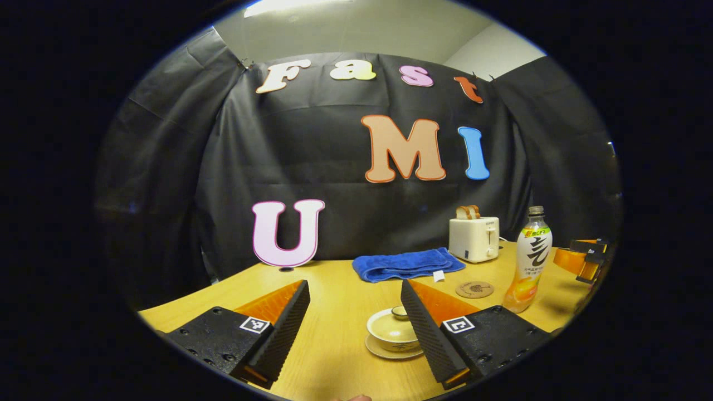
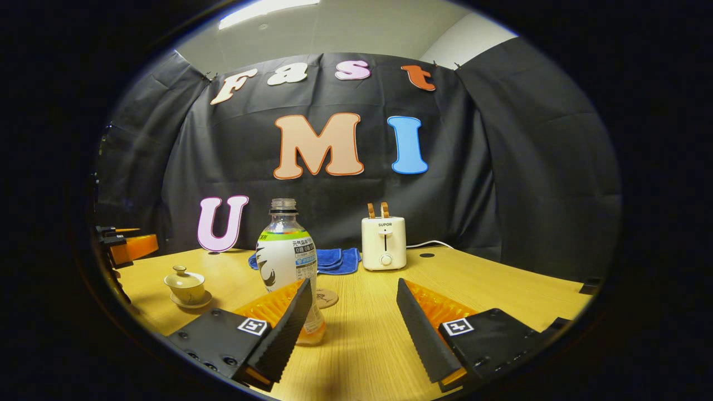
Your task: Open the teacup lid with one hand, grasp the water bottle and pour water into the teacup with the other hand; after pouring, place the water bottle on the coaster and then close the teacup lid.
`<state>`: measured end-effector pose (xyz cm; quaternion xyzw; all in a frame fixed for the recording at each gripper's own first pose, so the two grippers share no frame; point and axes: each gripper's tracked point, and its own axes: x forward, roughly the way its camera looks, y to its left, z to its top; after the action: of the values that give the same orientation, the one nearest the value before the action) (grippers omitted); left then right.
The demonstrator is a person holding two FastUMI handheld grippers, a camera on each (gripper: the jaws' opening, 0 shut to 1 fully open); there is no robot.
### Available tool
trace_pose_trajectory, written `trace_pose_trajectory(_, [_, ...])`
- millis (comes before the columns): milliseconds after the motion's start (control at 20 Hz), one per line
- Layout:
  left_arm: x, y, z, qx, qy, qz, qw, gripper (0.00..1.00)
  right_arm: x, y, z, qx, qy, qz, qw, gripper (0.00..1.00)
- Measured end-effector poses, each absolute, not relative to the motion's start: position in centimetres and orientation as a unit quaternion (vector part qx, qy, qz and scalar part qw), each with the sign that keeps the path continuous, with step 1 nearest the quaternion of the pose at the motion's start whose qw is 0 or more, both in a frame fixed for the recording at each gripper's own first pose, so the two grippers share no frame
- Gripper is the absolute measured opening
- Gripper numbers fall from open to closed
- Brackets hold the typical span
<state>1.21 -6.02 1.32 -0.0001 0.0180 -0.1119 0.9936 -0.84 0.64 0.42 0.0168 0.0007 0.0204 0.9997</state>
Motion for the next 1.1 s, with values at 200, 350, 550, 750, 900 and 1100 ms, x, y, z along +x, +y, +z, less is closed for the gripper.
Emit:
trace_pose_trajectory(200, [2.3,-7.8,0.5,-0.009,0.053,-0.130,0.990,0.96,-1.2,-0.8,1.2,0.018,-0.003,0.012,1.000,0.97])
trace_pose_trajectory(350, [2.7,-9.7,-0.5,0.000,0.078,-0.155,0.985,0.96,-1.4,-1.9,1.6,0.019,-0.005,0.005,1.000,0.98])
trace_pose_trajectory(550, [2.9,-11.5,-1.8,0.004,0.104,-0.181,0.978,0.97,-1.5,-3.1,1.6,0.027,-0.003,-0.006,1.000,0.97])
trace_pose_trajectory(750, [3.0,-12.3,-2.8,0.009,0.124,-0.193,0.973,0.96,-1.3,-3.4,1.3,0.030,0.003,-0.008,1.000,0.97])
trace_pose_trajectory(900, [2.9,-12.5,-3.7,0.006,0.137,-0.201,0.970,0.86,-1.2,-3.3,1.4,0.030,0.002,-0.005,1.000,0.97])
trace_pose_trajectory(1100, [3.0,-12.1,-4.6,0.012,0.150,-0.198,0.969,0.77,-0.8,-2.7,1.5,0.032,0.001,0.003,0.999,0.97])
